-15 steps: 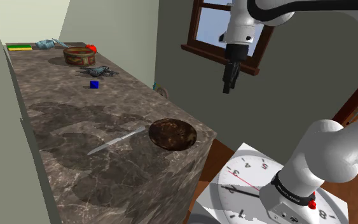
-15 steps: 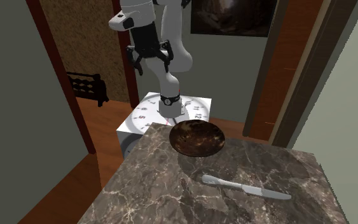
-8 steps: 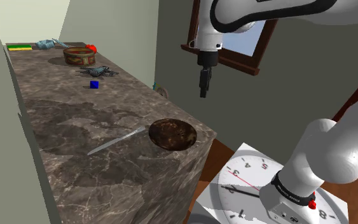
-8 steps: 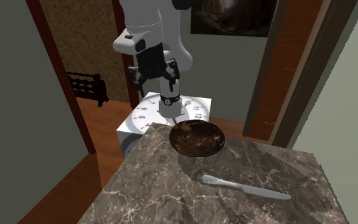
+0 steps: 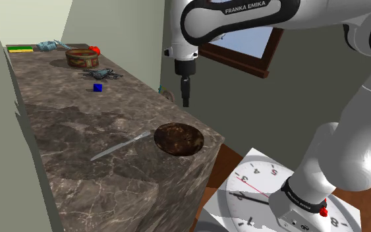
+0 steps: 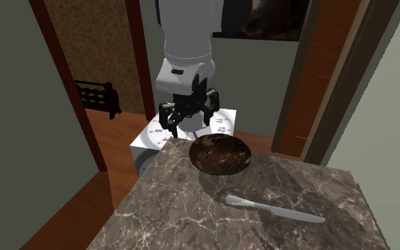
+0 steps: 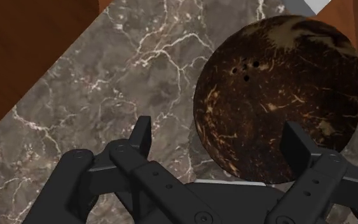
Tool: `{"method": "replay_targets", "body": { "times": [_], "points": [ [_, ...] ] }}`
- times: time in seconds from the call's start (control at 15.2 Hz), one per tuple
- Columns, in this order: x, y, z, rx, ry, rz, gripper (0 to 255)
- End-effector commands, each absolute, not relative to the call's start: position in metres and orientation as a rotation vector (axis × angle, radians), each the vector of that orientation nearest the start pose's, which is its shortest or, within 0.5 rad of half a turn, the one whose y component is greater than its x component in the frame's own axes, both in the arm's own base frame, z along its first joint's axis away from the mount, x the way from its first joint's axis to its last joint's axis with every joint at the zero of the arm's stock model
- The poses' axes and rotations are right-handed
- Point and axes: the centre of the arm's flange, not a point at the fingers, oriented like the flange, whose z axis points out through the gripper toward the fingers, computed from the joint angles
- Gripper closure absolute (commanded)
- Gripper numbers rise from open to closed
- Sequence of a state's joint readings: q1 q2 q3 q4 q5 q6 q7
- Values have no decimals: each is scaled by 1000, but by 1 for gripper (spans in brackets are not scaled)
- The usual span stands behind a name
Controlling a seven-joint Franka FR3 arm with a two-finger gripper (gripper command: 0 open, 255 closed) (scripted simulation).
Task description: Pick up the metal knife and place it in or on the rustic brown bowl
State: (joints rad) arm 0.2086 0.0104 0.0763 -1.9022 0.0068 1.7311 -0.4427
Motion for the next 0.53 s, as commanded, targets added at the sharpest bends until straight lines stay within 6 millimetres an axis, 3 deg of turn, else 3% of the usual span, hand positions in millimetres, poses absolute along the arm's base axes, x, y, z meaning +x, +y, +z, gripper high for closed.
{"method": "replay_targets", "body": {
  "times": [0.0,0.46],
  "points": [
    [535,176,467,-2875,-1211,282,0],
    [573,259,432,-2744,-1572,289,0]
  ]
}}
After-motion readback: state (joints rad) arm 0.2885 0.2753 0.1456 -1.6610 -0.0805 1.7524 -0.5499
